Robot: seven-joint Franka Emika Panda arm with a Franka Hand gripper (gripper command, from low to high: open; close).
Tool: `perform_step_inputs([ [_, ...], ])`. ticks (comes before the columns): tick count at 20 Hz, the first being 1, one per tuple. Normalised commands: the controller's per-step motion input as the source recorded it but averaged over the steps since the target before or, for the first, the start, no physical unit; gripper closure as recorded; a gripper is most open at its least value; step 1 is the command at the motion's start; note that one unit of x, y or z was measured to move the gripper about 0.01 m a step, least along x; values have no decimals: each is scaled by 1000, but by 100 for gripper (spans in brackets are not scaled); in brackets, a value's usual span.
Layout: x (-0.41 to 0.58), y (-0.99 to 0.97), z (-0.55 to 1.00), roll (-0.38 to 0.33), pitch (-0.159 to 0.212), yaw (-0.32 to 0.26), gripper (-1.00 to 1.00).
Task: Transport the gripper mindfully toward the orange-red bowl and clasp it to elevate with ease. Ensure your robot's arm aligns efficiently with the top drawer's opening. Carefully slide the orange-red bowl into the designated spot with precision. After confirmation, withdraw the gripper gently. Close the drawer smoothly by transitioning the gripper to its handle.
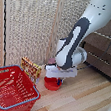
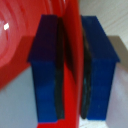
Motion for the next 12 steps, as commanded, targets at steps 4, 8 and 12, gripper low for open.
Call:
perform_step_inputs([
  [4,0,-112,109,18,17,0,100],
  [8,1,-110,417,23,32,0,100],
  [12,14,-41,573,16,43,0,100],
])
